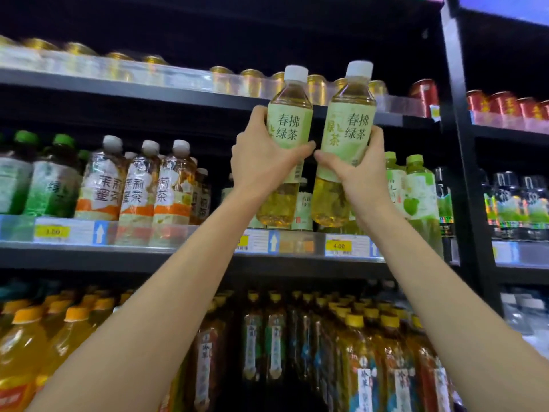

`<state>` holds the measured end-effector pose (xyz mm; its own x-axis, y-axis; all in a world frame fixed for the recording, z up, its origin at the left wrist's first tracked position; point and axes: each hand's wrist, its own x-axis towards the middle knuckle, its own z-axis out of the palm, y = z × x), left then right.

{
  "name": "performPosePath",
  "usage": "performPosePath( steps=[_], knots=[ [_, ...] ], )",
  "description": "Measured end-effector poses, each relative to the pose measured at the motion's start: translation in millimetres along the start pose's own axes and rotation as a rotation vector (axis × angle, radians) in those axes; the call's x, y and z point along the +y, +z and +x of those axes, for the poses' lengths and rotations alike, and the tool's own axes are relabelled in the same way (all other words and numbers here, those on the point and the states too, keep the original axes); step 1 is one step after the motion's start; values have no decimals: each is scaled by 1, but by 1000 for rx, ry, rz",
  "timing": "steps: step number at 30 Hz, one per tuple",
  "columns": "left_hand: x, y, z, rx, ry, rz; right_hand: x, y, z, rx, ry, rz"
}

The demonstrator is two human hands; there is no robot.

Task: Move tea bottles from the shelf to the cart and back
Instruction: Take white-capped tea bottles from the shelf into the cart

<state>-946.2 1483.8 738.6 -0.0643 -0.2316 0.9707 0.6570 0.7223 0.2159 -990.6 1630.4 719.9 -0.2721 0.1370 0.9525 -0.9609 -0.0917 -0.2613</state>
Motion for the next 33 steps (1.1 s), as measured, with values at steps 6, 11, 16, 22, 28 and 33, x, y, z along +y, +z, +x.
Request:
performPosePath(
  steps=[6, 11, 16, 22, 28, 33],
  knots=[
    [-27, 21, 0, 20, -61, 77, 31, 4, 12, -16, 33, 37],
    [-41, 32, -1, -41, -139, 163, 56, 8, 9, -69, 91, 35],
    [-53, 40, 0, -171, -249, 266, 76, 6, 10, -142, 229, 23],
    [-59, 48, 2, -243, -318, 358, 88, -1, 17, -222, 473, 52],
    [-52, 54, -1, -313, -300, 454, 94, -13, 26, -398, 647, 9],
    [-55, 57, -2, -314, -356, 508, 95, -16, 28, -439, 619, -77]
  ],
)
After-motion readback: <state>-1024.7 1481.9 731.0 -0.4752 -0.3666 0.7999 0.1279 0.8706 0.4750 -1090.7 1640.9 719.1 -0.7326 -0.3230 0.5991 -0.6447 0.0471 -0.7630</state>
